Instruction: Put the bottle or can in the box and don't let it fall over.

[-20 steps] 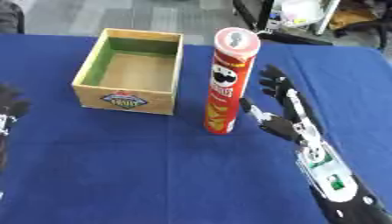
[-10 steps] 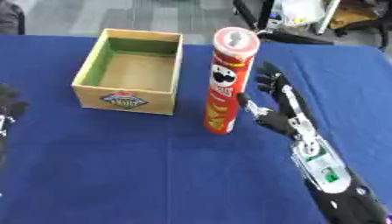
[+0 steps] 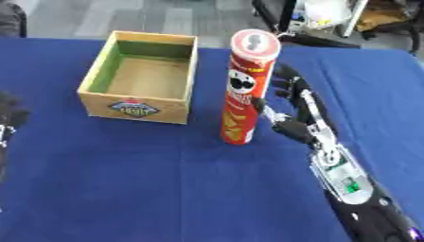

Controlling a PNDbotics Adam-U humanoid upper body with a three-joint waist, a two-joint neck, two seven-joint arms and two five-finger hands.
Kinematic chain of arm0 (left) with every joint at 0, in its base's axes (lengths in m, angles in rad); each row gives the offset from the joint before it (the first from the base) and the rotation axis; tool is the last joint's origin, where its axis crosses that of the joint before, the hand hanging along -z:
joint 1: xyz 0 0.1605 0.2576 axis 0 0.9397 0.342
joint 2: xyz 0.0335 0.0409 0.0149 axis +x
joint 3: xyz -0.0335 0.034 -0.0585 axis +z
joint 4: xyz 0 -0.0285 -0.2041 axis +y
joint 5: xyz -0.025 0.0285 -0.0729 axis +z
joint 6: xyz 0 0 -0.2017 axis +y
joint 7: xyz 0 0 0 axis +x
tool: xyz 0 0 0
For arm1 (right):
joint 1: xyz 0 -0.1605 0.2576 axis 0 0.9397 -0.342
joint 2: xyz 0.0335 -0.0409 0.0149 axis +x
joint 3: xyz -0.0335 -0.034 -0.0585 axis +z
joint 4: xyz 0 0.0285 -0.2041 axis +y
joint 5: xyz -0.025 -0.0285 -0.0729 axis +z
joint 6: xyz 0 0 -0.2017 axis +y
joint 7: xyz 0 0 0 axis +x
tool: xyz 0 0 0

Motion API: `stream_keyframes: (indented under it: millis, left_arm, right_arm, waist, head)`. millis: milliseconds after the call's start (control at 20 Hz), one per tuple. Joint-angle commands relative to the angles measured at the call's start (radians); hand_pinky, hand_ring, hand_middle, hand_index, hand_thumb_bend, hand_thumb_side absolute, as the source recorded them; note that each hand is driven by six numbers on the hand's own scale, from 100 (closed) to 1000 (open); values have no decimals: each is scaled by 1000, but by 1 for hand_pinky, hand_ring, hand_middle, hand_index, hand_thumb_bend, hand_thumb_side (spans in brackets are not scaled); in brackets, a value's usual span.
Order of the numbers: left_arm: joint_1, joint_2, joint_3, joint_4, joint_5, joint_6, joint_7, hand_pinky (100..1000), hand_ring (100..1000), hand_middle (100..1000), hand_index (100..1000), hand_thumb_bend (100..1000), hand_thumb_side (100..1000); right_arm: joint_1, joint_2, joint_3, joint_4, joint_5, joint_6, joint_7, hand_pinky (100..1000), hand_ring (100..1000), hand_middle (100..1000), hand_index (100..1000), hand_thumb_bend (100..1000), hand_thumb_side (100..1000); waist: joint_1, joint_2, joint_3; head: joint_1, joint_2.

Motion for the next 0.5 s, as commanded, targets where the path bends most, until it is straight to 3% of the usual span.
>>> stream_keyframes:
  millis: [50, 500]
  left_arm:
    - [-11, 6, 3, -17, 2, -1, -4, 878, 804, 826, 950, 463, 747]
    - [-13, 6, 2, -16, 4, -2, -5, 877, 803, 825, 950, 464, 747]
  right_arm:
    - [-21, -10, 1, -8, -4, -5, 7, 859, 873, 874, 1000, 486, 403]
    - [-38, 0, 11, -3, -6, -4, 20, 858, 872, 873, 1000, 480, 405]
  waist:
    - [2, -11, 2]
    - [1, -11, 8]
  head:
    - [-4, -6]
    - [-6, -8]
